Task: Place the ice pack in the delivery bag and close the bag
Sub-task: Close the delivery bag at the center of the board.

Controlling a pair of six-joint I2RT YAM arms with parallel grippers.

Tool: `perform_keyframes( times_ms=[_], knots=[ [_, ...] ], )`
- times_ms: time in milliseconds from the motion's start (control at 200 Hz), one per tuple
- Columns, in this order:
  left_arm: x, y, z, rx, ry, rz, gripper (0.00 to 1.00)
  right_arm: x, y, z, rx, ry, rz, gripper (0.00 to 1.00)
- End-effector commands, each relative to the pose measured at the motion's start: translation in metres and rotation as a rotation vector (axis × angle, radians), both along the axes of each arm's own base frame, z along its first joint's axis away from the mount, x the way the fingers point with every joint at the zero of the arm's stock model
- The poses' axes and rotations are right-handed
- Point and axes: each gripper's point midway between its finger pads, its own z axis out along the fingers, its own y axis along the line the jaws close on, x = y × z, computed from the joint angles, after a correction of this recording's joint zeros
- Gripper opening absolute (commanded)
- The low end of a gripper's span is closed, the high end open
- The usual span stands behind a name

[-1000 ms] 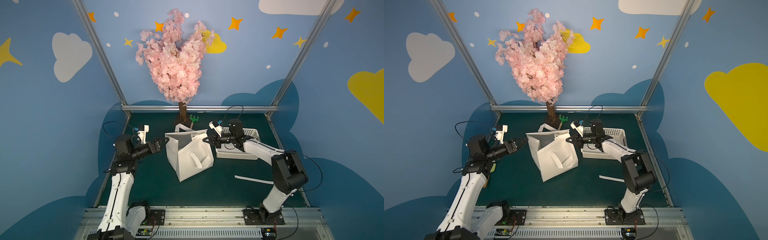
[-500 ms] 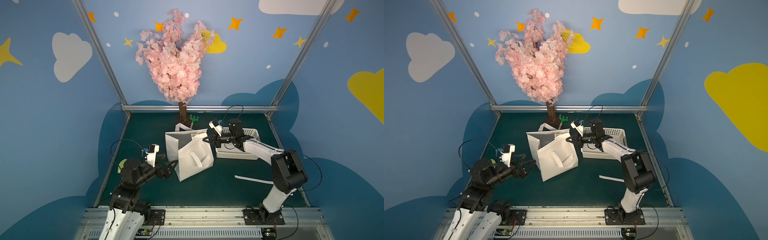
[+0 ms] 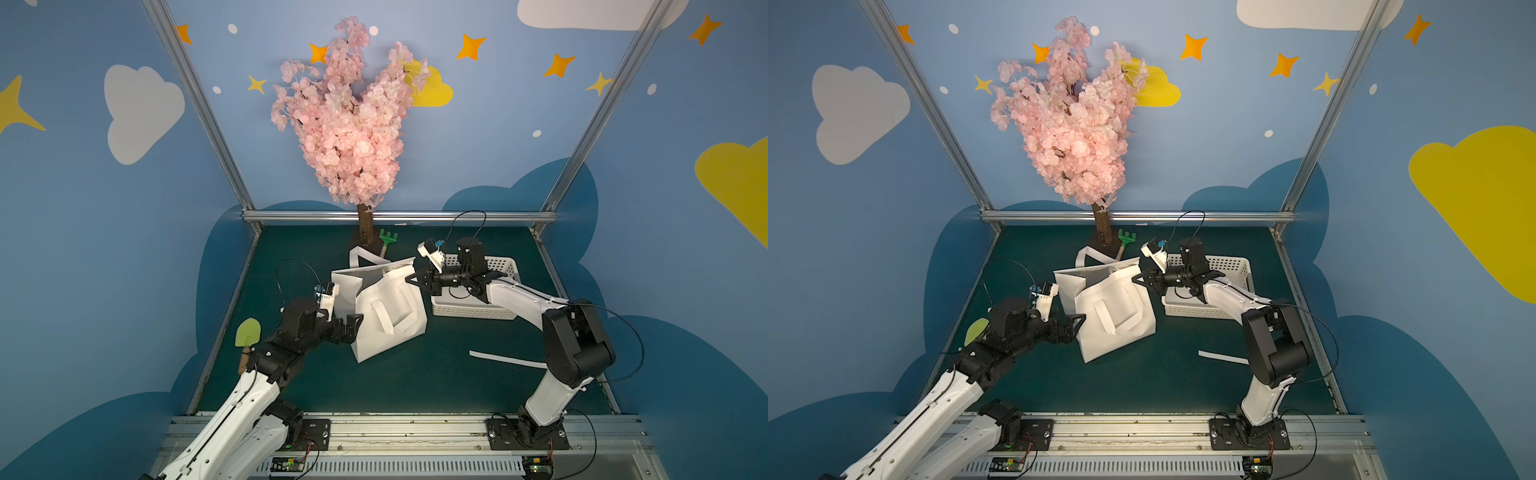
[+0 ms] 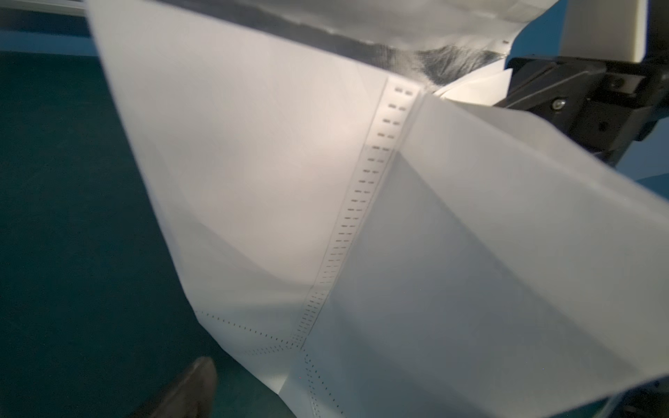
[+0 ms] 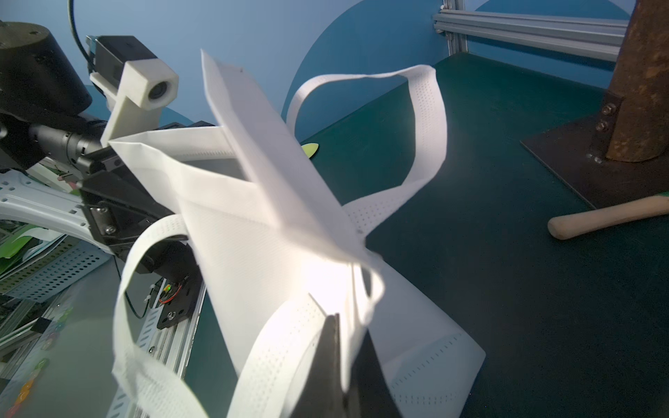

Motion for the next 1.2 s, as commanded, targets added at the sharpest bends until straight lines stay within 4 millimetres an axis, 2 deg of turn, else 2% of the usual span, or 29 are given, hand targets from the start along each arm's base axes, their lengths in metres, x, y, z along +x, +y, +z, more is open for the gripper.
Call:
perform_keyframes(
  times_ms=[0,155,275,436,601,681,881,1051,1191],
  knots=[
    [0.024,0.020,0.021,0.030,-0.093,0.099,1.00,0.002,0.004,0.007,0.002,-0.019,0.009,0.00],
    [0.038,0.029,0.026,-0.054,-0.096,0.065,1.00,0.001,0.004,0.007,0.004,-0.018,0.016,0.00],
    [0.042,0.021,0.035,-0.075,-0.144,-0.038,1.00,-0.002,0.004,0.009,0.012,-0.021,0.031,0.00],
    [0.054,0.028,0.035,-0.123,-0.130,-0.055,1.00,-0.004,0.004,0.009,0.012,-0.021,0.040,0.00],
    [0.056,0.013,0.057,-0.192,-0.175,-0.154,1.00,-0.005,0.005,0.007,0.004,-0.017,0.042,0.00],
    [0.059,0.011,0.062,-0.208,-0.145,-0.156,1.00,-0.004,0.005,0.007,0.004,-0.015,0.042,0.00],
    [0.065,0.013,0.063,-0.176,-0.137,-0.146,1.00,-0.005,0.006,0.006,0.005,-0.009,0.050,0.00],
    [0.073,0.026,0.047,-0.125,-0.130,-0.113,1.00,-0.006,0.006,0.008,0.006,-0.015,0.056,0.00],
    [0.086,0.037,0.034,-0.159,-0.103,-0.104,1.00,-0.009,0.006,0.009,0.008,-0.019,0.063,0.00]
  ],
)
